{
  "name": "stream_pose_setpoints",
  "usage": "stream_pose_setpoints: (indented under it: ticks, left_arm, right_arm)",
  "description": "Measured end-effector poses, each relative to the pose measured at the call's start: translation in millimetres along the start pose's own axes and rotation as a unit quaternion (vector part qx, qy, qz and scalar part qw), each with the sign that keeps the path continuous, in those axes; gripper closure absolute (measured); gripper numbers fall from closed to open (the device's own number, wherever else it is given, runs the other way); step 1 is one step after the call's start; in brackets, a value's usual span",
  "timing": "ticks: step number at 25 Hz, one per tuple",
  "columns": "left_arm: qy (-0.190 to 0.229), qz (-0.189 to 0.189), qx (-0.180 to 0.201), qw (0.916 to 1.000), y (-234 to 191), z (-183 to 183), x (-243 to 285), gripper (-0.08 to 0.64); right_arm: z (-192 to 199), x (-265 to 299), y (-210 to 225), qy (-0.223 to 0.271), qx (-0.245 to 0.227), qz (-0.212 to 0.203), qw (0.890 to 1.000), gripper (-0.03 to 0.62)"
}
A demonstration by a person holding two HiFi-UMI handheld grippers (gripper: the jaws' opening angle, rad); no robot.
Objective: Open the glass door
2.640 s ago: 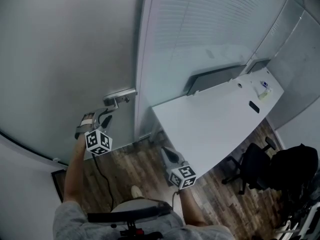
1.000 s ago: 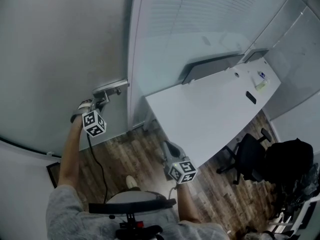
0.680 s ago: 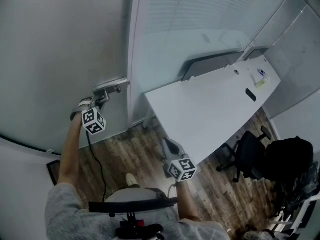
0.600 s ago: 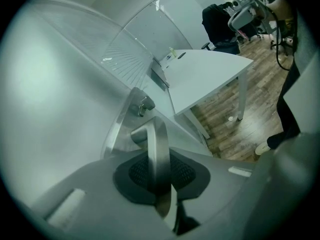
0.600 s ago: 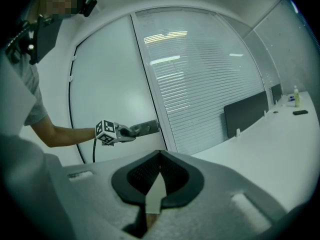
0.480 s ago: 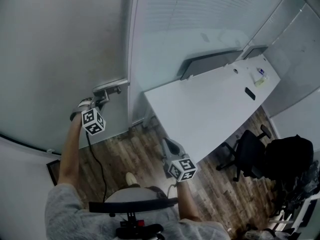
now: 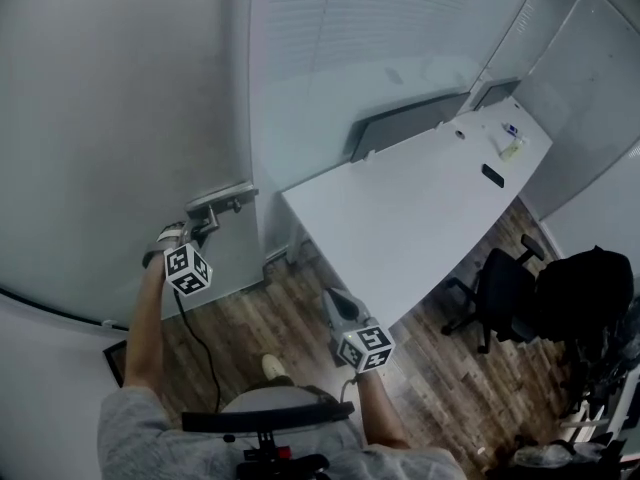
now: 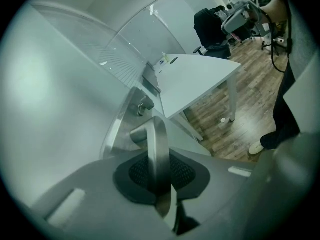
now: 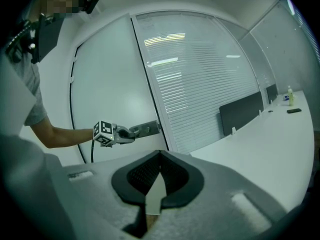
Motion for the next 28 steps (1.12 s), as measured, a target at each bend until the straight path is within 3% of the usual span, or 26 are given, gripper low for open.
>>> stream_pose_setpoints:
  ticks: [28]
  left_arm:
    - [0.033, 0.033, 0.071, 0.9964, 100, -22, -50, 0.525]
  right_arm:
    - [45, -121, -28, 0.029, 0.009, 0.061, 0.998, 0.592]
Point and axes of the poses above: the fingertips, and each gripper's own axes: x forward along the fingers, y to its right, z out of its underside, the point moved 6 cm from there along -x, backward along the fingers, and after that the axes turned 13 degrees about z, right-handed, at the moved point
